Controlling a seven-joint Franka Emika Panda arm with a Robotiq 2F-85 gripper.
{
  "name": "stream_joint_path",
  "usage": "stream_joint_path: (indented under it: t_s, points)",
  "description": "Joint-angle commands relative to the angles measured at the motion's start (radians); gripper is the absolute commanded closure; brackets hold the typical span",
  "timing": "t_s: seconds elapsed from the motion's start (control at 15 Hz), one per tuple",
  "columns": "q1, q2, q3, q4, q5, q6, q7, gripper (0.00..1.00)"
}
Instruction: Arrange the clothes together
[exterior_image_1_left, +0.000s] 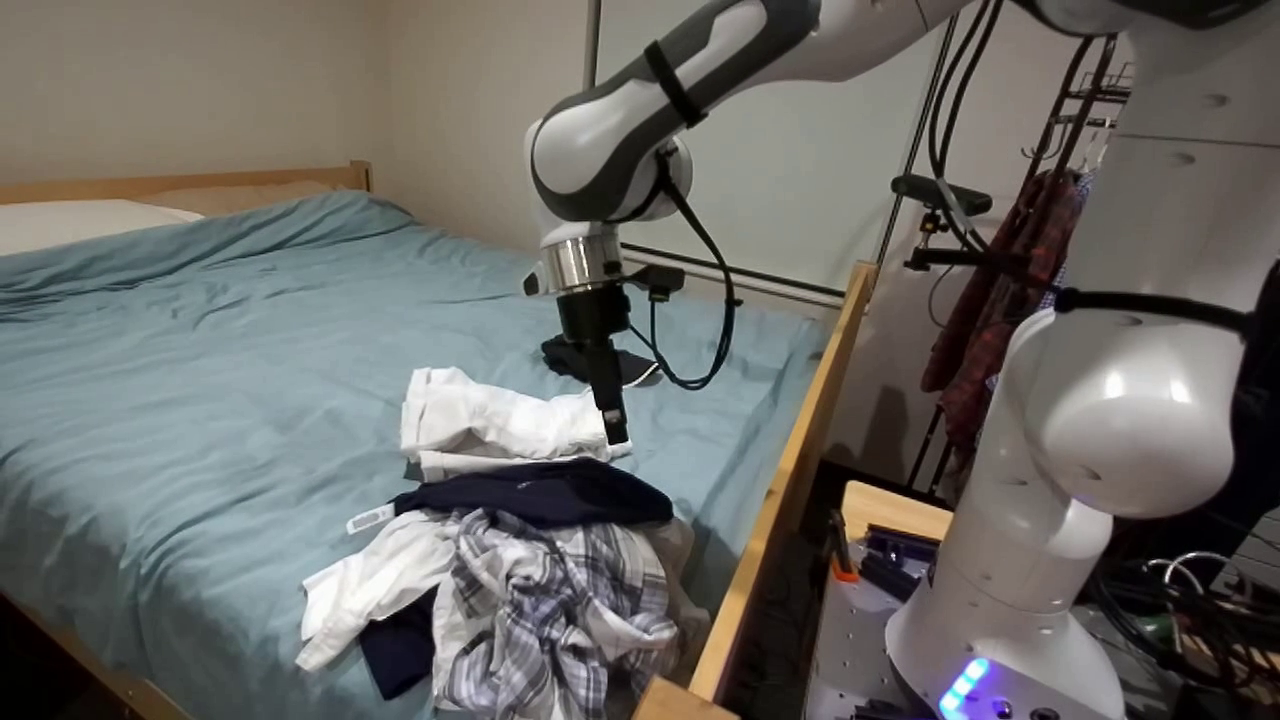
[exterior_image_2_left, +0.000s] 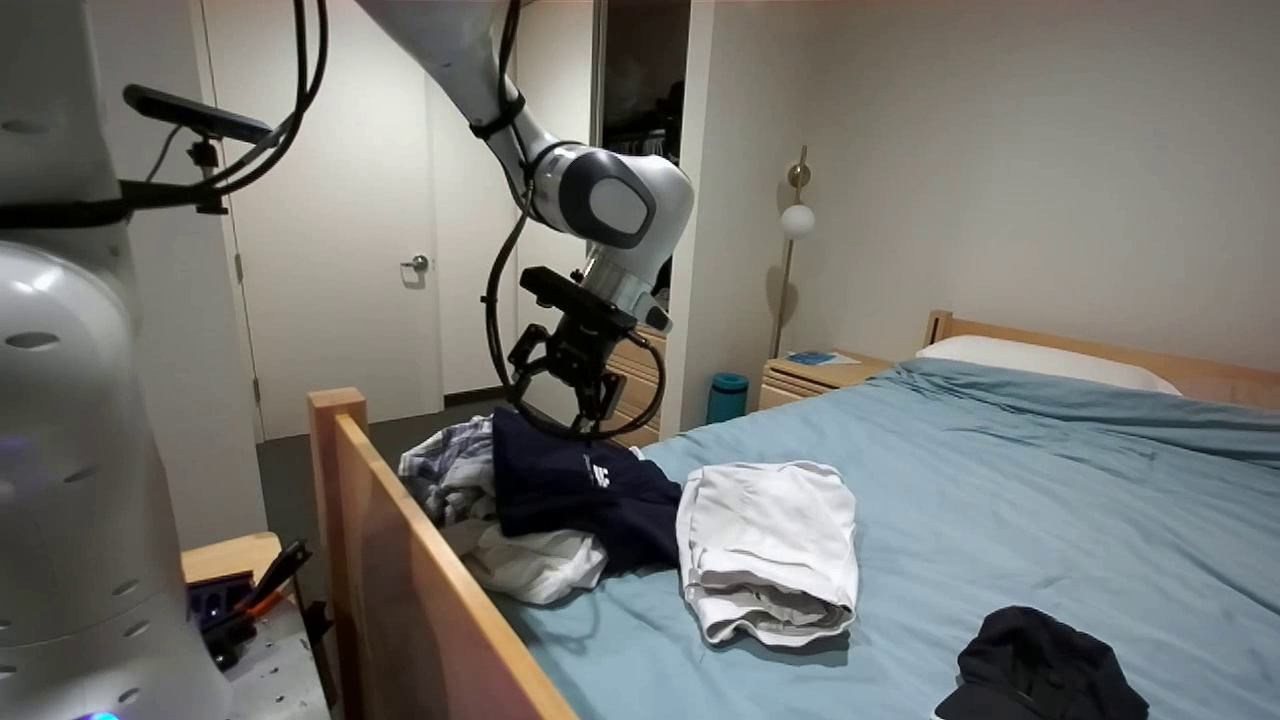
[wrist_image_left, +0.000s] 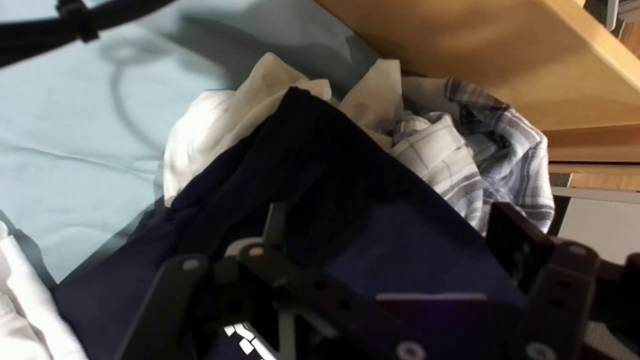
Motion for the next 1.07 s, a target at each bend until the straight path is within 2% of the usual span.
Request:
stream_joint_path:
  t_s: [0.0, 0.13, 0.47, 0.67, 1.0]
  points:
    - [0.004, 0.002, -0.005, 0.001, 0.0, -0.002, 0.0, 0.0]
    - [0.004, 0.004, -0.005, 0.002, 0.0, -0.002, 0.0, 0.0]
    - [0.072, 0.057, 0.053, -0.039, -0.093, 0.215, 0.117, 0.0]
    - [0.112, 0.09, 0.082, -0.073, -0.157, 0.286, 0.199, 0.0]
    - [0.146, 0.07, 0.102, -0.156, -0.239, 0.425, 0.331, 0.0]
